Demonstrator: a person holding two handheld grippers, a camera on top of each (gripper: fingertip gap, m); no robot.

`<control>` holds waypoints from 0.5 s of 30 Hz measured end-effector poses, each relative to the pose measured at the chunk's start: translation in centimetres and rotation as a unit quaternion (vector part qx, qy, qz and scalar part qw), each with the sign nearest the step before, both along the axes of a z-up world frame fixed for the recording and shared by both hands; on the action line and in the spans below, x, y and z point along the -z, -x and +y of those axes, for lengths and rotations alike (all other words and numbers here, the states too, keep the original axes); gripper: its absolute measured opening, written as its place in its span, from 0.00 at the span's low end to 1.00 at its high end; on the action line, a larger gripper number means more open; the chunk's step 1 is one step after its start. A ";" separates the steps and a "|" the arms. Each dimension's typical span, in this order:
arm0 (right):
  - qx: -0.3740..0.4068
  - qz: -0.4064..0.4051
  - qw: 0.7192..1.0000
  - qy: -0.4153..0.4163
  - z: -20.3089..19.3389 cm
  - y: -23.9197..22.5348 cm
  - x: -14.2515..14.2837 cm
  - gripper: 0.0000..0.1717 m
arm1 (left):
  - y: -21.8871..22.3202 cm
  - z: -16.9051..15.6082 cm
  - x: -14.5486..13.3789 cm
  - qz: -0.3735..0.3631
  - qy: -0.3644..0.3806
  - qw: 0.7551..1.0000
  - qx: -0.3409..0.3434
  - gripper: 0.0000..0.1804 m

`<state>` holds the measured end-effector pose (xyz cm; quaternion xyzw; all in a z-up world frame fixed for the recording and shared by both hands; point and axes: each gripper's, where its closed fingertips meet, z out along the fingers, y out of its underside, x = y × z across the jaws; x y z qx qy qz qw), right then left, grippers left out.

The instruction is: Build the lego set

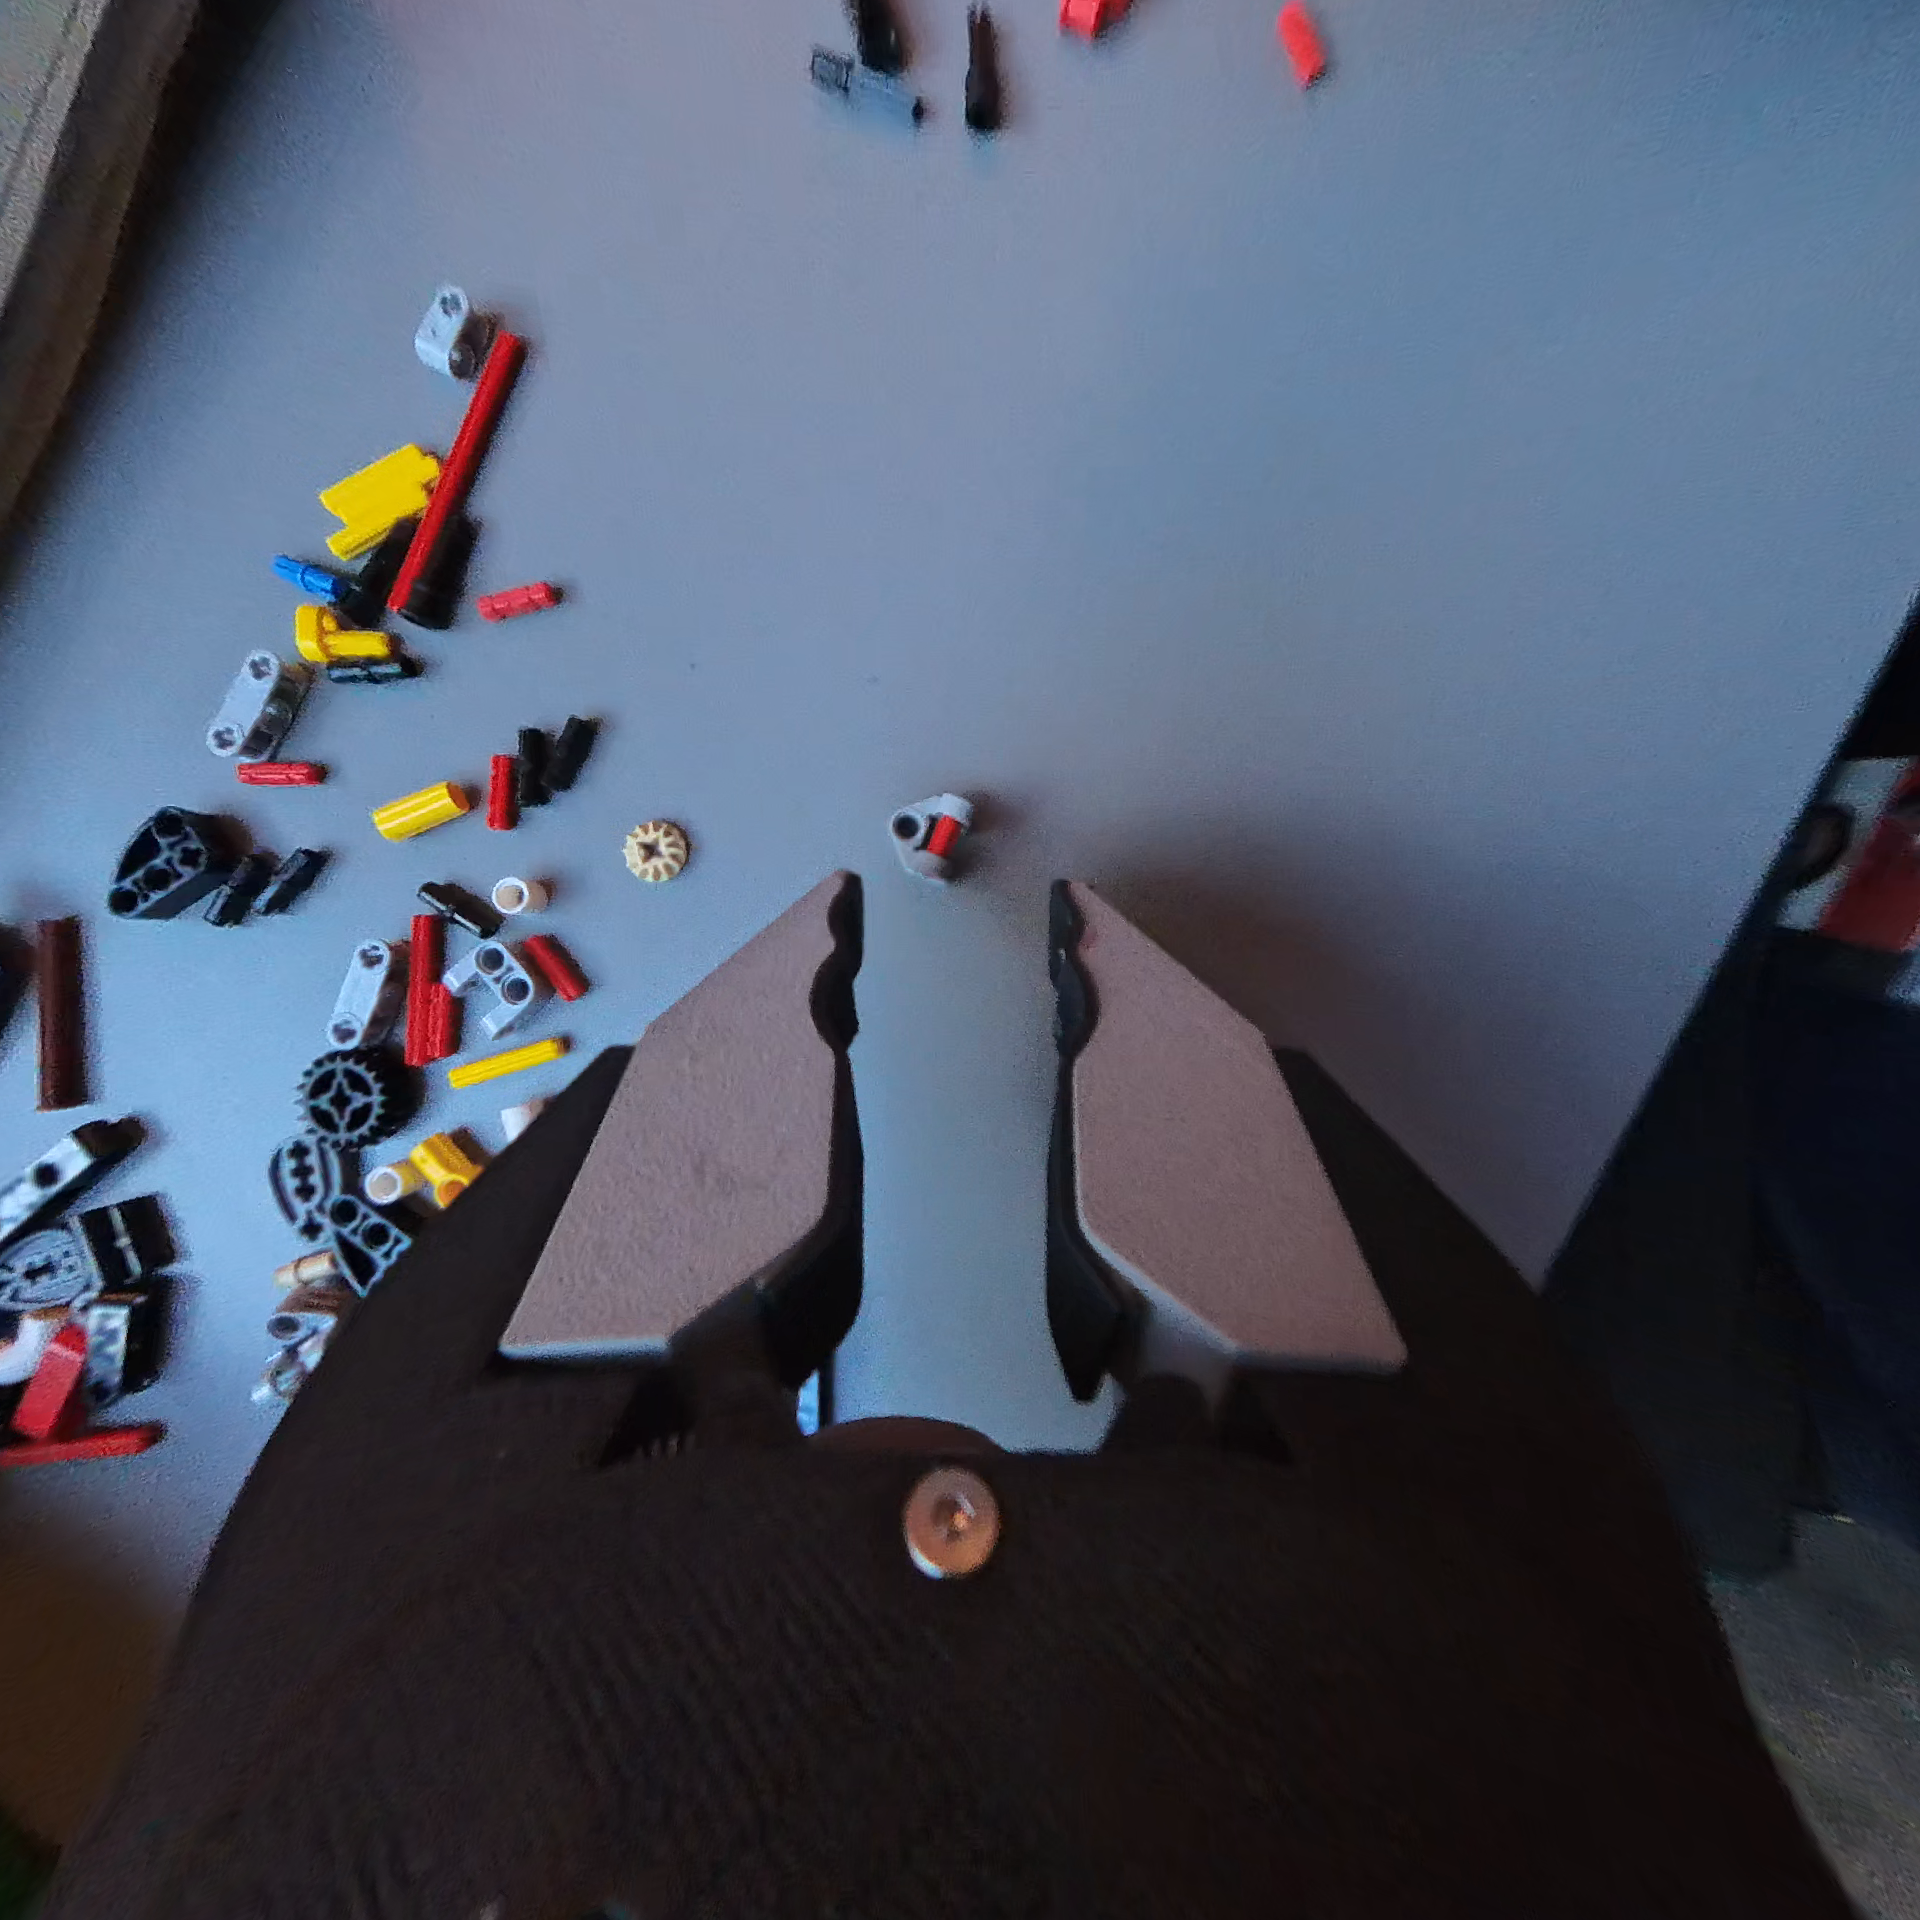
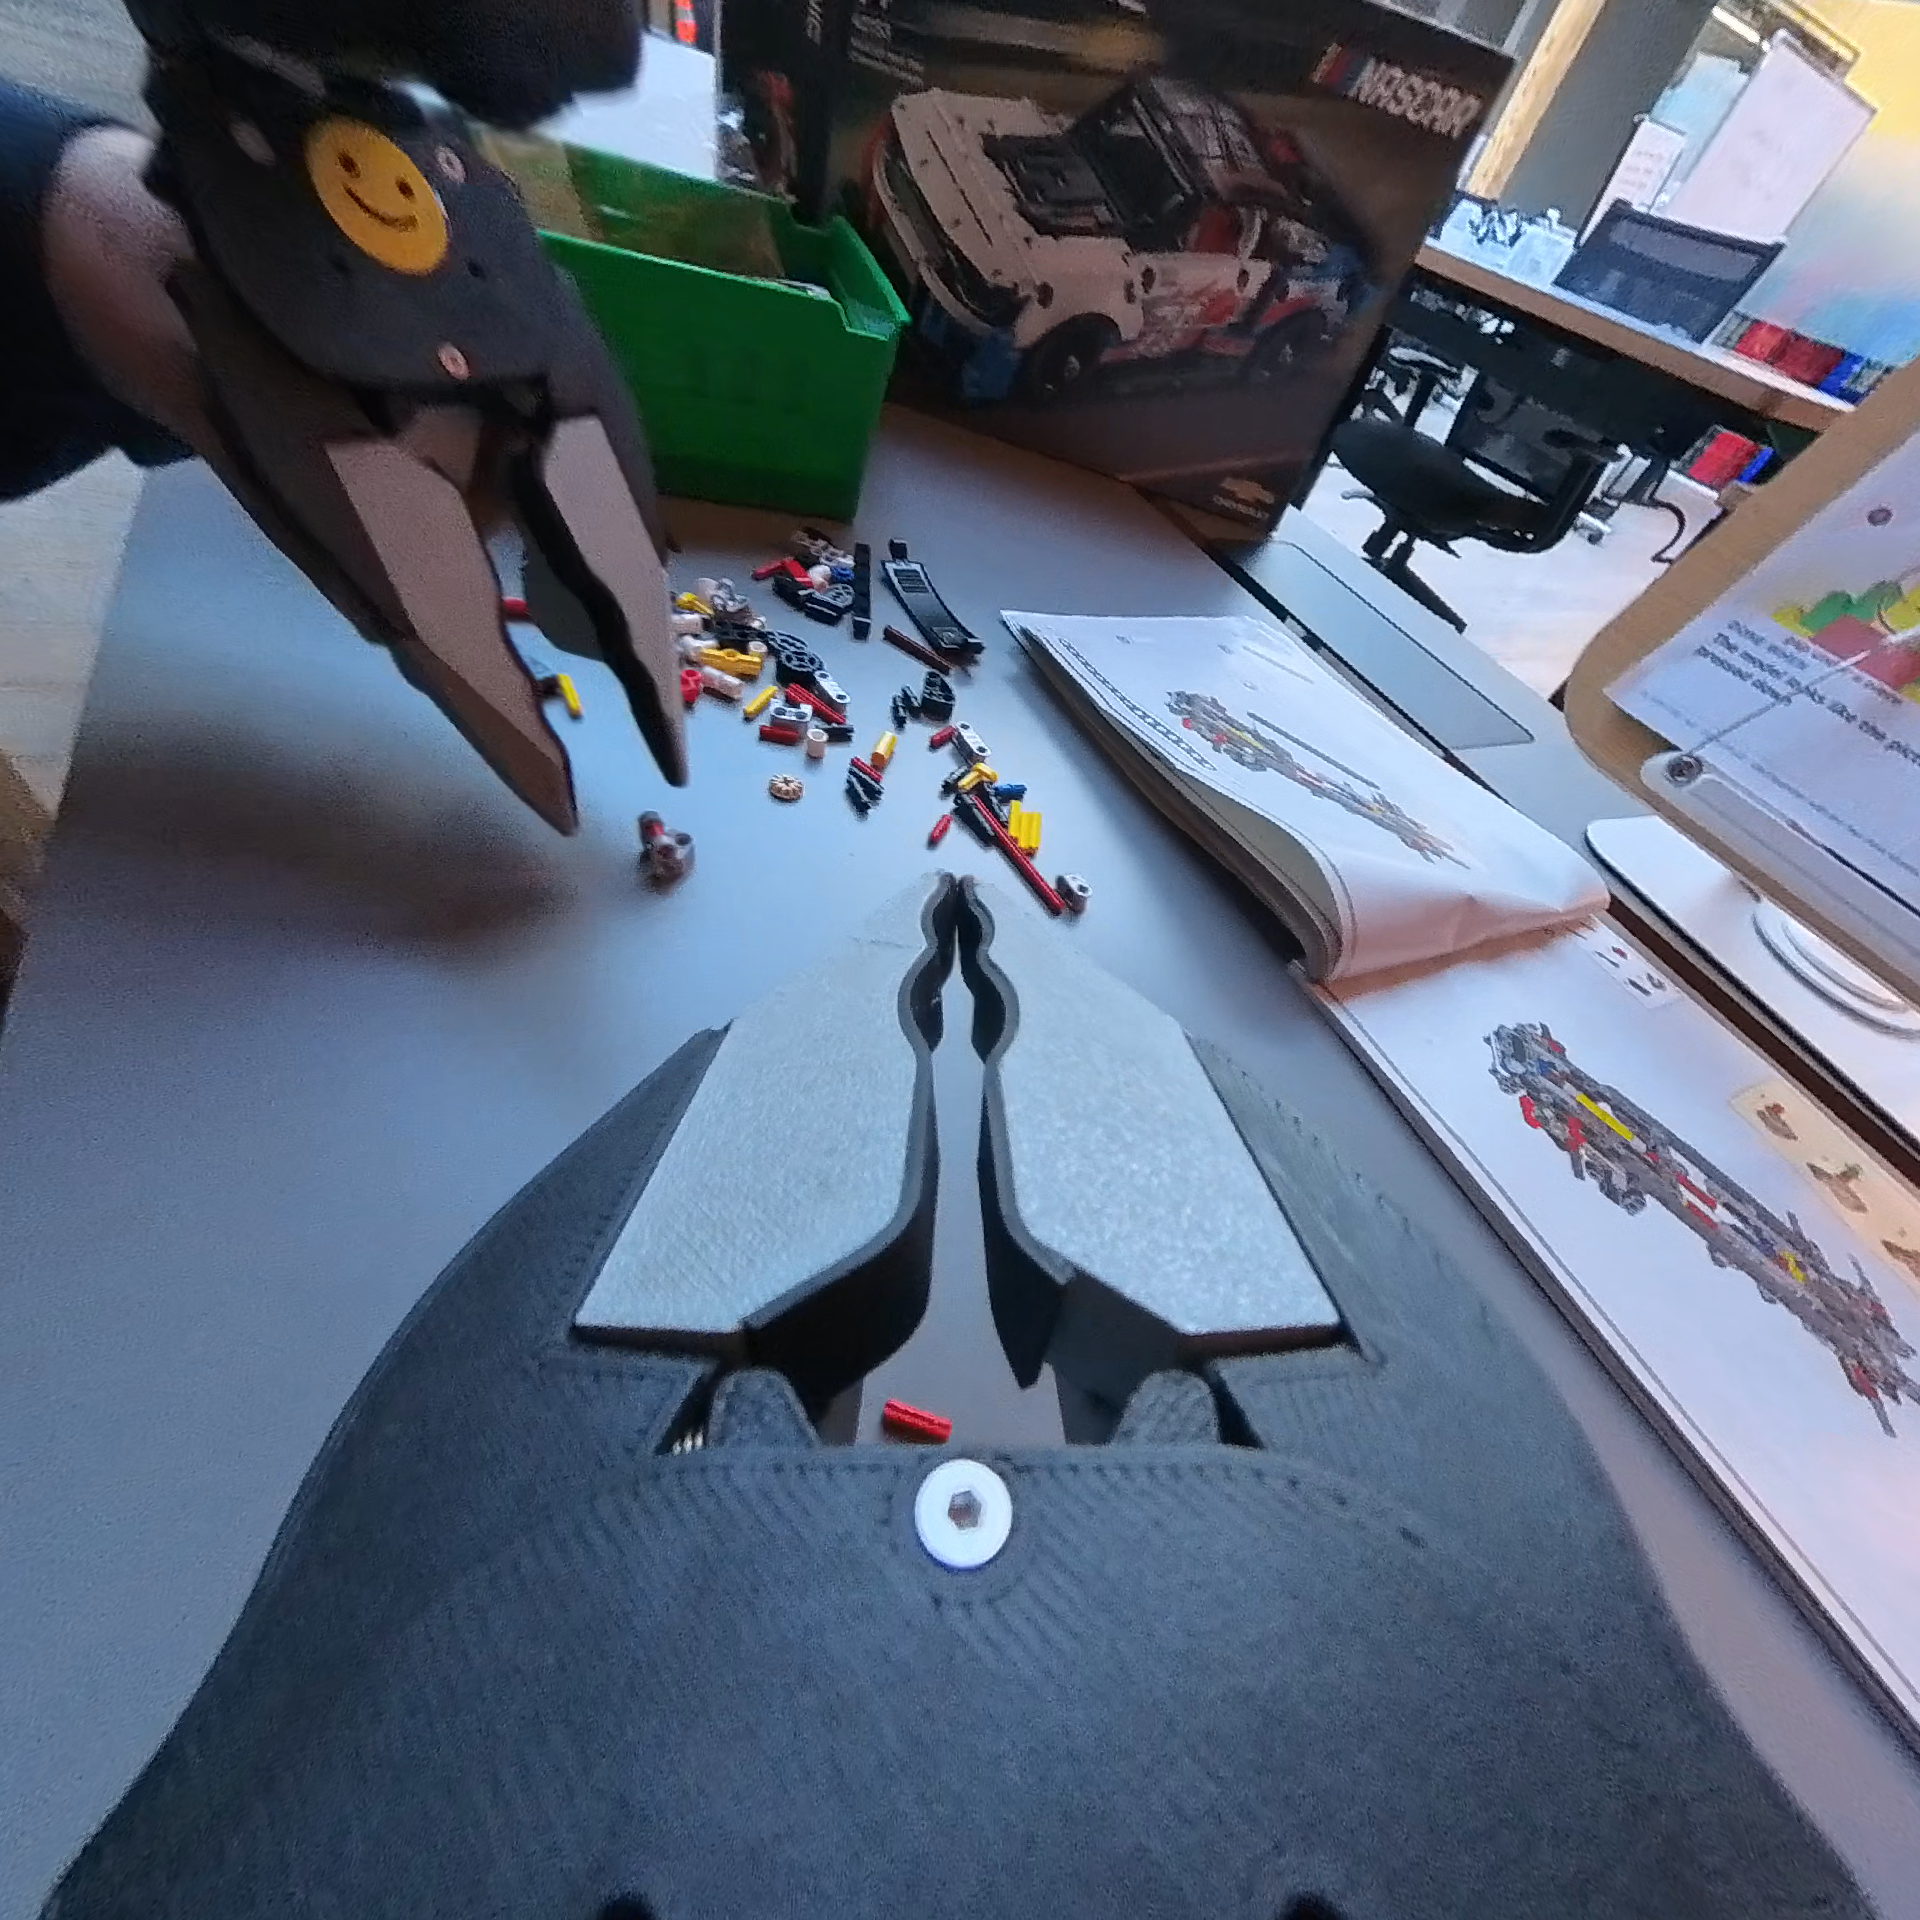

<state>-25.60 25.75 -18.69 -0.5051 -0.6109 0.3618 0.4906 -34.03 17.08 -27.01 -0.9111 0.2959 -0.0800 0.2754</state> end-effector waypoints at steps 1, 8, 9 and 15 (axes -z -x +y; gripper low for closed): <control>-0.005 0.002 1.000 -0.002 -0.4 0.0 -0.1 0.00 | 0.2 0.1 0.5 0.024 -0.005 1.000 0.005 0.19; -0.092 -0.058 0.994 0.000 -4.3 0.4 2.3 0.00 | -0.9 1.2 1.4 0.027 -0.036 0.999 0.027 0.05; -0.100 -0.074 0.992 -0.008 -4.8 0.4 3.0 0.00 | -1.2 1.5 1.3 0.010 -0.041 0.999 0.017 0.04; -0.139 -0.091 0.986 -0.015 -6.4 0.4 3.8 0.10 | -7.3 3.4 -3.2 -0.277 -0.084 0.955 -0.064 0.04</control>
